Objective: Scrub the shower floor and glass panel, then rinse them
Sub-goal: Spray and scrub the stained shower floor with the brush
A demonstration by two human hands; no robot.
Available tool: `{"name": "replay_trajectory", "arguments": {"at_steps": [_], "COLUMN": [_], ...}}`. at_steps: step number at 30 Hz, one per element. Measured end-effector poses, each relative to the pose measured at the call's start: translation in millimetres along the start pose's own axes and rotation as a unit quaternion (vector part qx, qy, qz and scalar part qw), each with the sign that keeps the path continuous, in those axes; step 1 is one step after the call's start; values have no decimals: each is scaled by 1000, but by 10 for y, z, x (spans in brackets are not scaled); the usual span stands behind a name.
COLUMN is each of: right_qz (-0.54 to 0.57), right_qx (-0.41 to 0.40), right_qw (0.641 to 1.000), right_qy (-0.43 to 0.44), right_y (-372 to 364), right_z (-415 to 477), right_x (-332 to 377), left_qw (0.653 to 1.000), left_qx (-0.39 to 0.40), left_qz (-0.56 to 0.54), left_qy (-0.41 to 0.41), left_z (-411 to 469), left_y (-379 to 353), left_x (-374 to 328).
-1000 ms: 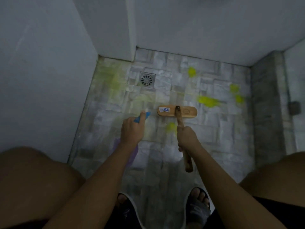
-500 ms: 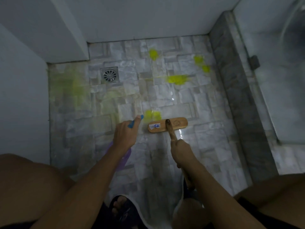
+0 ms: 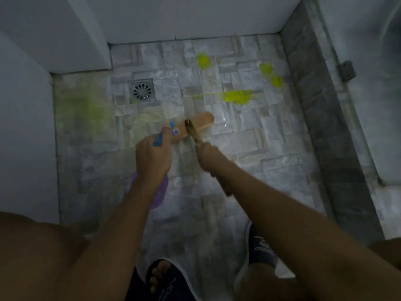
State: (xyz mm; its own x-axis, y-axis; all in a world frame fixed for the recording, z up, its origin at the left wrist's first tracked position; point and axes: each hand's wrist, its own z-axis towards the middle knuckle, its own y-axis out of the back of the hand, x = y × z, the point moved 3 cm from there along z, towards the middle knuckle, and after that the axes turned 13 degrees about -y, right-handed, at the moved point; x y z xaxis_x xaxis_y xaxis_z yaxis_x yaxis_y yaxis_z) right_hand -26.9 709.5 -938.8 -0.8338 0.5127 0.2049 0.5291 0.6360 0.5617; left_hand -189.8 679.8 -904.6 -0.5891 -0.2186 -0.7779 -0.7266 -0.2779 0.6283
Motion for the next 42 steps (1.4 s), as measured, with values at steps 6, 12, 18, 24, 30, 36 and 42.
{"name": "replay_trajectory", "arguments": {"at_steps": [6,12,18,24,30,36,42], "right_qz": [-35,-33,-45,-111,-103,-84,-103], "right_qx": [28,41,4,17,53,18,-31], "right_qw": [999,998,999,994,993,995,989], "right_qy": [5,-40,22,13,7,52,98], "right_y": [-77,-319,-14,-143,-270,-122,-491], "right_z": [-155,-405,137,-144,-408,108,-302], "right_x": [-194,-746,398,-255,-361,787,-34], "left_qw": [1000,998,997,987,985,982,976], "left_qx": [0,5,6,-20,-44,-73,-93], "left_qz": [18,8,36,38,26,63,71], "left_qy": [18,64,75,155,162,164,182], "left_z": [33,3,-8,9,33,-5,-18], "left_y": [20,-25,15,92,173,520,598], "left_x": [139,143,263,415,385,645,650]}}
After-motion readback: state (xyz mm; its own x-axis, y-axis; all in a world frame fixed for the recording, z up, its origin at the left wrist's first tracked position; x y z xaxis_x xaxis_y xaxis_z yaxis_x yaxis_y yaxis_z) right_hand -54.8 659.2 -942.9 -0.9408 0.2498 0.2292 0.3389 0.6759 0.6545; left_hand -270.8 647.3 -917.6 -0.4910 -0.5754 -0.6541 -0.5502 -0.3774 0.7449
